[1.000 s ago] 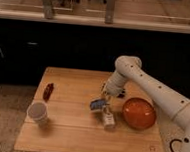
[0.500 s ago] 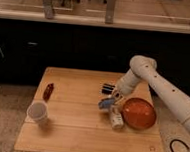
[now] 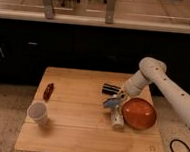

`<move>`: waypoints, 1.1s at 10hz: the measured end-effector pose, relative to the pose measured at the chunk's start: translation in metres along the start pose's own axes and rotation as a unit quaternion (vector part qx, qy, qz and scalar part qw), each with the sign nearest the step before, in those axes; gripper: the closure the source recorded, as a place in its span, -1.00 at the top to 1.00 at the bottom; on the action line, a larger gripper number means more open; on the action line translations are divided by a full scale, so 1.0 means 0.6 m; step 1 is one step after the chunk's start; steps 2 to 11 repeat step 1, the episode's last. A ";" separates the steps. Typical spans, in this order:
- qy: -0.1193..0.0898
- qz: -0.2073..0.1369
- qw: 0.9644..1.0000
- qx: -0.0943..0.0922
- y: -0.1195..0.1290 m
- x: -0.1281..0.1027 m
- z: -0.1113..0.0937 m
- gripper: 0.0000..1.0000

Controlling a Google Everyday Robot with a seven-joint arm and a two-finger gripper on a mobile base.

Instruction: Place the white sponge in the ceramic bowl

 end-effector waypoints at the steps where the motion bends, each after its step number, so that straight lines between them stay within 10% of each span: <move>1: -0.003 0.007 1.000 0.006 0.006 0.008 -0.008 -1.00; 11: -0.003 0.007 1.000 0.006 0.006 0.008 -0.008 -1.00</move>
